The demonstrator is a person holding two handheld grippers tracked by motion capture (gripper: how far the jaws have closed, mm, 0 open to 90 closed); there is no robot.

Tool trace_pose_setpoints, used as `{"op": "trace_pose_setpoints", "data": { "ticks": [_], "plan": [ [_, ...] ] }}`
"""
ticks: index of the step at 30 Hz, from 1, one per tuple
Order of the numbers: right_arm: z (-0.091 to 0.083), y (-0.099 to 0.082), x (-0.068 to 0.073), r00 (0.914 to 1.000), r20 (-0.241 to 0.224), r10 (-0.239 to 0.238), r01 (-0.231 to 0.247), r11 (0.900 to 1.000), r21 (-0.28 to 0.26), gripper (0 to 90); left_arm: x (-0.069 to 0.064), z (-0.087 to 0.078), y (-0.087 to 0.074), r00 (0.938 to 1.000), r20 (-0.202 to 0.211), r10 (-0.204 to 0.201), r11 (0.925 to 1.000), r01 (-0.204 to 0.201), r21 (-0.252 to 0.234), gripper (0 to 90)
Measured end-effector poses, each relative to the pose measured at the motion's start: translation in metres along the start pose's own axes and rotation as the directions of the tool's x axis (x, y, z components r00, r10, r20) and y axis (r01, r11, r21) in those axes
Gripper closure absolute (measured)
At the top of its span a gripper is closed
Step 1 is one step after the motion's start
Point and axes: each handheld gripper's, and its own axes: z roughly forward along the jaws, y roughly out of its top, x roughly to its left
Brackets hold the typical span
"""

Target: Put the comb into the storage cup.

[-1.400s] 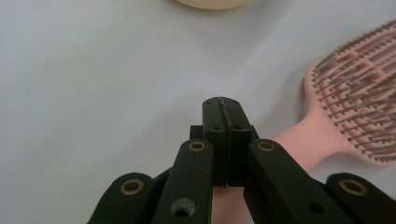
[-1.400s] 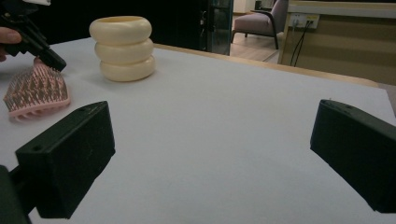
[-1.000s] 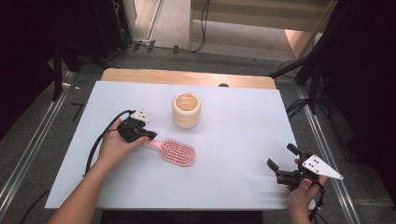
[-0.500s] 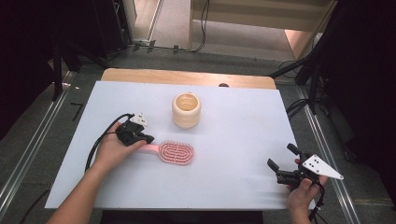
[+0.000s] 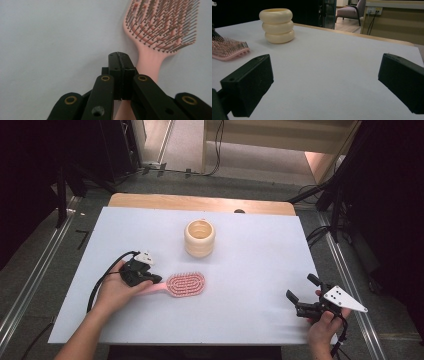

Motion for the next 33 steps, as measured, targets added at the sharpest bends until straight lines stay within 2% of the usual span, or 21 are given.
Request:
{"op": "trace_pose_setpoints", "data": {
  "ticks": [6, 15, 26, 29, 32, 33],
  "plan": [
    [0.0, 0.0, 0.0, 1.0, 0.0, -0.001, 0.001, 1.0, 0.0, 0.0, -0.01, -0.004, -0.004, 0.9998, 0.008, 0.018, 0.9994, -0.018, 0.028, 90.0],
    [0.0, 0.0, 0.0, 1.0, 0.0, 0.0, 0.0, 1.0, 0.001, 0.0, -0.023, -0.009, -0.012, 0.9995, 0.032, 0.006, 0.9989, -0.007, 0.046, 90.0],
    [0.001, 0.0, 0.0, 1.0, 0.002, -0.005, 0.005, 1.0, 0.0, 0.0, -0.035, -0.013, -0.015, 0.9997, 0.023, -0.012, 0.9963, 0.01, 0.086, 90.0],
    [0.001, 0.0, 0.0, 1.0, 0.003, -0.006, 0.006, 1.0, 0.0, 0.0, -0.036, -0.014, -0.014, 0.9999, 0.004, -0.01, 0.9954, 0.01, 0.095, 90.0],
    [0.001, 0.0, 0.0, 1.0, 0.003, -0.005, 0.005, 1.0, 0.0, 0.0, -0.037, -0.018, -0.012, 0.9998, -0.02, -0.008, 0.994, 0.01, 0.109, 81.0],
    [0.001, 0.0, 0.0, 1.0, 0.003, -0.006, 0.006, 1.0, 0.0, 0.0, -0.037, -0.019, -0.011, 0.9998, -0.017, -0.01, 0.9933, 0.012, 0.115, 75.1]
  ]
}}
